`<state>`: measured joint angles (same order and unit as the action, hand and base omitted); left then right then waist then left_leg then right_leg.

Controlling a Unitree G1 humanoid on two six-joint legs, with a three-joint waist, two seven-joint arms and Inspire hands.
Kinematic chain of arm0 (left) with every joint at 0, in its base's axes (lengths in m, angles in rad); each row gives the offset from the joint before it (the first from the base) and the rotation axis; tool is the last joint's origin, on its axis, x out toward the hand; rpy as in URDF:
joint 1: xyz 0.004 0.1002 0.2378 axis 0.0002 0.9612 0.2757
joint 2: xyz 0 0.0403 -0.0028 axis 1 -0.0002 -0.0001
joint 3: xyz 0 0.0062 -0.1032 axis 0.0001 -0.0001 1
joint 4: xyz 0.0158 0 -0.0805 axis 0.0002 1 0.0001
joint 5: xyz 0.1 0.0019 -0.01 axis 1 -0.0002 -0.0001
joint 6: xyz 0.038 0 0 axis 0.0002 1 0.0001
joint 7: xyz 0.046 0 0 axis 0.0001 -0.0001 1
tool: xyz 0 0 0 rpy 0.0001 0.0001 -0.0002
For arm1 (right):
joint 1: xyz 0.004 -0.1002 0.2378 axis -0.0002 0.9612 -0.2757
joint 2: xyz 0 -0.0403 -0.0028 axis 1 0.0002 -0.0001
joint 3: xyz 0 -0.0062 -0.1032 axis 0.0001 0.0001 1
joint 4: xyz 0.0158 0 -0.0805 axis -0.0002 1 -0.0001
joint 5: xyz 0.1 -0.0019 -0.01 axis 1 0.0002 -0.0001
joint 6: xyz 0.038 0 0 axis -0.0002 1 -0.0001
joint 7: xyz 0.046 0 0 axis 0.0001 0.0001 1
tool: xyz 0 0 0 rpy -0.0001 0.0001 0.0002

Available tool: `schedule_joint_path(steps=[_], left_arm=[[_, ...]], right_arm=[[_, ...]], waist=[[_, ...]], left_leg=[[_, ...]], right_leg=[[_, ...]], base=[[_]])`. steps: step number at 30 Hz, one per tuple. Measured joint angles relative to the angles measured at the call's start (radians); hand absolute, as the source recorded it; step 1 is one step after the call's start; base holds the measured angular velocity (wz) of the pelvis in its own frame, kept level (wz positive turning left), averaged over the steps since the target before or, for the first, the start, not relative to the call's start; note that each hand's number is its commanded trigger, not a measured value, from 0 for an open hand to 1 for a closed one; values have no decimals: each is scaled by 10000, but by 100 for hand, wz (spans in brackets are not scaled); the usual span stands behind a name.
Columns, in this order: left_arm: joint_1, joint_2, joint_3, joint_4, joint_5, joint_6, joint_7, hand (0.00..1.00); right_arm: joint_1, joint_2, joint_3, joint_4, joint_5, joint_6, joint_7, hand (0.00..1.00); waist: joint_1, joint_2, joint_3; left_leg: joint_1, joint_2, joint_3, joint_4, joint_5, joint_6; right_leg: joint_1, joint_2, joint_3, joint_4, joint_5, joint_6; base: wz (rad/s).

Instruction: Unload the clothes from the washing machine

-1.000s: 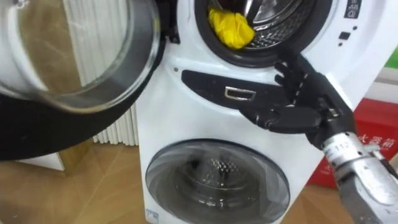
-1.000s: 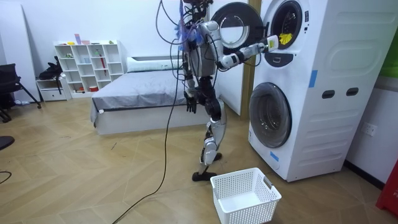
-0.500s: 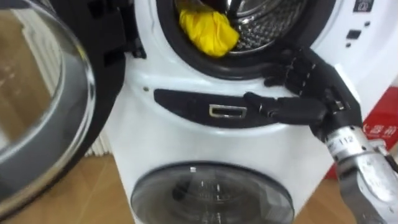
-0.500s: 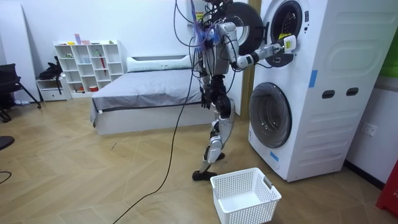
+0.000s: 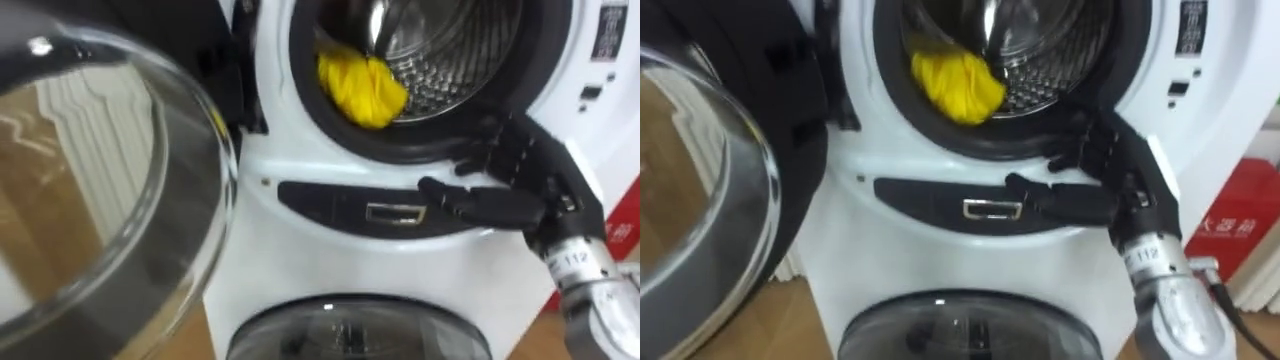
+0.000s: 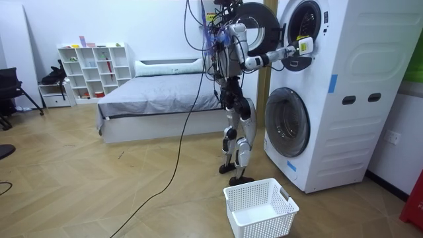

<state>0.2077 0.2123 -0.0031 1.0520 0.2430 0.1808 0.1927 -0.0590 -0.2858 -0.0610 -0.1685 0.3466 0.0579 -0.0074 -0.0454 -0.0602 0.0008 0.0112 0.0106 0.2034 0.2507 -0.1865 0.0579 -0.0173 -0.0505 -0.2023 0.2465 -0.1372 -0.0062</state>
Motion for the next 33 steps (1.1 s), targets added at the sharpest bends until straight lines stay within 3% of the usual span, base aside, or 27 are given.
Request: schedule_joint_path(steps=[3,8,12,18,24,28,33], left_arm=[[244,-144,0,67,143,165,-2,0],[307,-293,24,61,140,146,-25,0],[304,-391,393,-27,154,89,-107,0],[191,-365,392,-8,134,-50,-102,0],[192,-115,391,12,96,-146,-122,0],[162,49,389,6,91,-192,-107,0],[99,61,294,-14,56,-187,-87,0]], right_arm=[[-3,65,1,-89,-107,90,40,0],[-4,68,-2,-156,-276,129,153,0],[-3,55,6,-797,-823,635,608,0],[-2,-94,186,-1679,-1453,1190,1290,0],[-3,-353,250,-2418,-1963,1754,2277,0],[-3,-479,339,-2700,-1992,1984,2584,0],[-75,-396,467,-2801,-1962,2065,2883,0]], waist=[[53,-12,-11],[269,-31,-23],[266,-54,-48],[226,-71,-60],[264,-274,-96],[439,-483,-97],[562,-552,-119]], left_leg=[[-3,64,38,-17,21,-40],[-6,104,41,-116,85,-88],[-21,139,37,-297,256,-233],[-16,196,47,-476,340,-364],[79,390,141,-544,337,-584],[228,543,173,-648,359,-801],[265,701,77,-641,374,-946]], right_leg=[[35,82,44,-117,90,-21],[-27,134,65,-114,119,-137],[-16,206,52,-220,197,-226],[-71,302,-40,-272,180,-352],[-2,565,35,-443,177,-624],[62,740,86,-416,79,-873],[88,927,94,-423,-15,-1083]], base=[[-6],[-5],[-1],[-1],[-7],[-7],[-3]])
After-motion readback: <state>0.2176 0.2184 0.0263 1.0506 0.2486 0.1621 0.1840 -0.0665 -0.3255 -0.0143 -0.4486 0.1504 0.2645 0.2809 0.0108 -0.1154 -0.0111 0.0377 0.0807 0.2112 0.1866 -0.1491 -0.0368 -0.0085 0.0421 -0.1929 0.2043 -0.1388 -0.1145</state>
